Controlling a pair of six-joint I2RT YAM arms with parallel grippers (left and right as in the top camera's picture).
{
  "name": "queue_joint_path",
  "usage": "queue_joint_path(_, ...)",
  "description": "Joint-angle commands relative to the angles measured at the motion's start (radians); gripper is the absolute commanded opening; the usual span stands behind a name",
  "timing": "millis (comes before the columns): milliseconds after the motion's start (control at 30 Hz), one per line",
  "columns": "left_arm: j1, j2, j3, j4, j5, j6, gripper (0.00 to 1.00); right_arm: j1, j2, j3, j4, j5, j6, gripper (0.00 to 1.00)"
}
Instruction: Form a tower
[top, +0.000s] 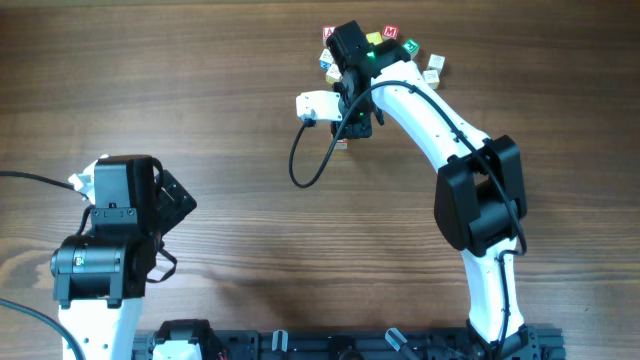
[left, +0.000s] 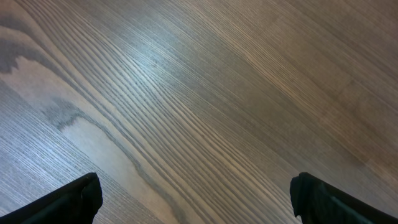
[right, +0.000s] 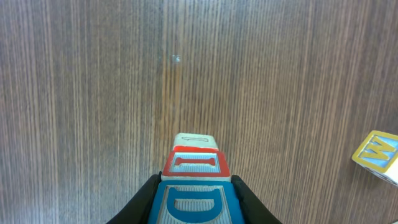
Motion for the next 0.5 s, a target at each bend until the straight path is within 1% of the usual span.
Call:
queue_joint_path(0, 0.008, 0.000, -0.001, 0.000, 0.002, -0.010, 1.00, 0.006, -0.034, -0.010, 0.017, -0.028, 0.048, 0.04)
queue_joint_path(167, 0.008, 0.000, -0.001, 0.000, 0.002, -0.010, 1.00, 0.006, -0.033, -0.020, 0.013, -0.020, 0.095, 0.04)
queue_joint_path(467, 0.008, 0.000, -0.001, 0.000, 0.002, -0.010, 1.00, 0.006, -0.033, -0.031, -0.001, -0.013, 0.097, 0.05)
